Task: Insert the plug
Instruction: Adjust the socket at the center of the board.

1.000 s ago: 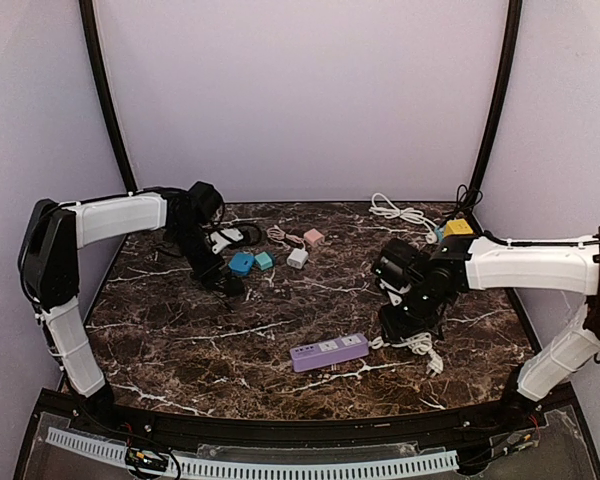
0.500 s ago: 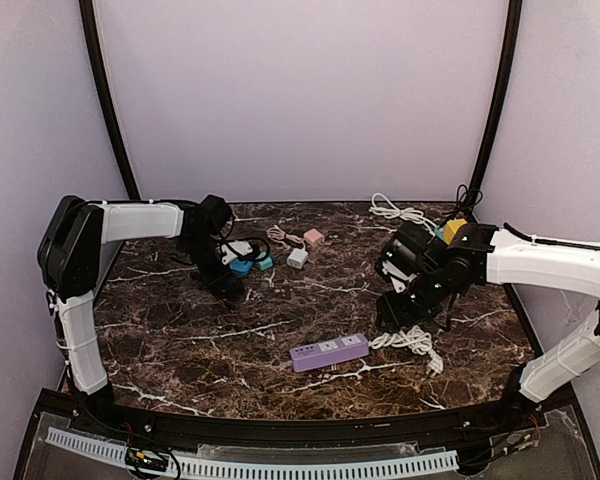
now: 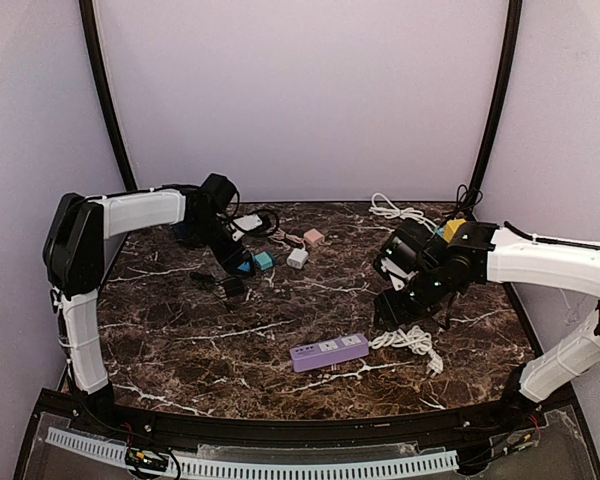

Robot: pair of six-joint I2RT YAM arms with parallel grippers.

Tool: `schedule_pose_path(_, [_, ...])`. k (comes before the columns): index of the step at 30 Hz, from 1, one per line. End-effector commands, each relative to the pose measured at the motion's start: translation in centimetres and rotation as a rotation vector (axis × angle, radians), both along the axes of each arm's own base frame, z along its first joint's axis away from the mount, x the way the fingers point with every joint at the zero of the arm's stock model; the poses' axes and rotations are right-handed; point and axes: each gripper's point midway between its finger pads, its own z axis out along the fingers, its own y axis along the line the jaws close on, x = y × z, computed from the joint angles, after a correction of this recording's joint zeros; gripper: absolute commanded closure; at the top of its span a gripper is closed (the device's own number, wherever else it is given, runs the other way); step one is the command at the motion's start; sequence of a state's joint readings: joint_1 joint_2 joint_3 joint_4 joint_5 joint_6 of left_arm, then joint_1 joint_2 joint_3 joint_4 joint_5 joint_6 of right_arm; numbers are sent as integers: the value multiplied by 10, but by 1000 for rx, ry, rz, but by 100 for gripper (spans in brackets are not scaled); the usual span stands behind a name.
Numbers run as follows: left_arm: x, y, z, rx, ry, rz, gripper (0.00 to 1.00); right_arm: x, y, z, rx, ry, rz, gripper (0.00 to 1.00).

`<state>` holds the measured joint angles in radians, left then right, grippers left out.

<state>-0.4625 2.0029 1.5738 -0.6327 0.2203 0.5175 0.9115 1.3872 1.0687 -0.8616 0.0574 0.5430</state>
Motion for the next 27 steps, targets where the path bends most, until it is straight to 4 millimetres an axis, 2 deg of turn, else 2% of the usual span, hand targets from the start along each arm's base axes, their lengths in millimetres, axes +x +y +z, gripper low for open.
schedule_pose_path(1, [22, -15, -2, -55, 1, 35, 26, 6, 8, 10, 22, -33, 18, 39])
schedule_pose_path(2, [29, -17, 1, -59, -15, 45, 25, 6, 8, 10, 19, -35, 18, 39])
schedule_pose_path(3, [33, -17, -7, -48, -6, 54, 25, 6, 8, 10, 19, -34, 17, 38])
schedule_pose_path(4, [40, -20, -4, -55, -18, 61, 24, 7, 8, 11, 20, -37, 19, 38])
schedule_pose_path(5, [42, -21, -10, -54, -12, 64, 23, 7, 9, 11, 20, -36, 19, 38])
schedule_pose_path(9, [60, -29, -5, -81, -39, 94, 22, 9, 9, 13, 19, -44, 17, 38])
schedule_pose_path(16, [73, -19, 3, -35, -79, 126, 22, 7, 8, 7, 10, -29, 15, 37])
schedule_pose_path(18, [82, -6, 13, -29, -86, 169, 22, 7, 8, 7, 12, -27, 14, 38])
schedule_pose_path(19, [88, 8, 17, -25, -81, 201, 21, 6, 8, 6, 12, -25, 14, 37])
schedule_pose_path(20, [97, 14, 29, -41, -100, 227, 20, 6, 7, 6, 9, -26, 13, 37])
schedule_pose_path(21, [104, 32, 33, -34, -100, 270, 18, 6, 6, 6, 9, -28, 11, 37])
schedule_pose_path(22, [113, 41, 44, -42, -121, 299, 12, 5, 6, 5, 5, -27, 13, 37])
schedule_pose_path(23, [121, 65, 47, -22, -127, 351, 9, 6, 6, 5, 5, -28, 11, 37])
schedule_pose_path(24, [128, 75, 55, -20, -146, 375, 3, 6, 6, 5, 6, -29, 10, 37])
schedule_pose_path(26, [139, 114, 60, 15, -159, 444, 2, 6, 6, 4, 6, -28, 11, 36])
schedule_pose_path(27, [140, 126, 58, 48, -162, 461, 1, 7, 7, 4, 7, -30, 11, 35])
